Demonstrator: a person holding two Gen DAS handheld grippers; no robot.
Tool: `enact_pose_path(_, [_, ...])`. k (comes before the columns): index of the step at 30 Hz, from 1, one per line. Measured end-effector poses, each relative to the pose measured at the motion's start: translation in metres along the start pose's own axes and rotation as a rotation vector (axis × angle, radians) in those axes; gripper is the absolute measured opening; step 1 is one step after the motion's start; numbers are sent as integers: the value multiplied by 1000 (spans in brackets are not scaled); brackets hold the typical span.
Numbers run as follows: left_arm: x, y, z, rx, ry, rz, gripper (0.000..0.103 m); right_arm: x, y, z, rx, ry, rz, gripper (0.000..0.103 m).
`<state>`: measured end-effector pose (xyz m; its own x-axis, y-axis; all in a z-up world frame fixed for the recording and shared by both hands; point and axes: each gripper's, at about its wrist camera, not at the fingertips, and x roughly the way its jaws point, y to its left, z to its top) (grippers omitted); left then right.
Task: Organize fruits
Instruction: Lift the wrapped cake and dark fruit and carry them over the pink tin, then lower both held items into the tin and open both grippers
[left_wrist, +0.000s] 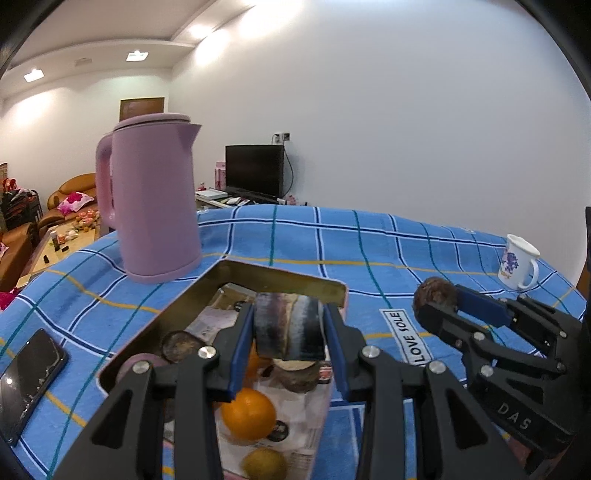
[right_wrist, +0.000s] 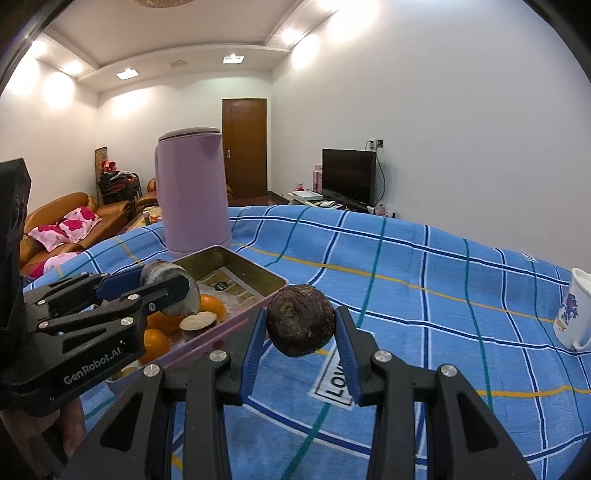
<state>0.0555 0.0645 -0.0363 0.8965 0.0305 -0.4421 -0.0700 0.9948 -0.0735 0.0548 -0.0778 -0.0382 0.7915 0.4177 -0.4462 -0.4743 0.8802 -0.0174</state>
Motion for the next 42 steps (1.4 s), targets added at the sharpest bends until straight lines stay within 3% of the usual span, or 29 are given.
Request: enact_pose_path(42, [-18, 64, -2, -45, 12, 126, 39, 16, 65, 7, -86, 4, 114, 40])
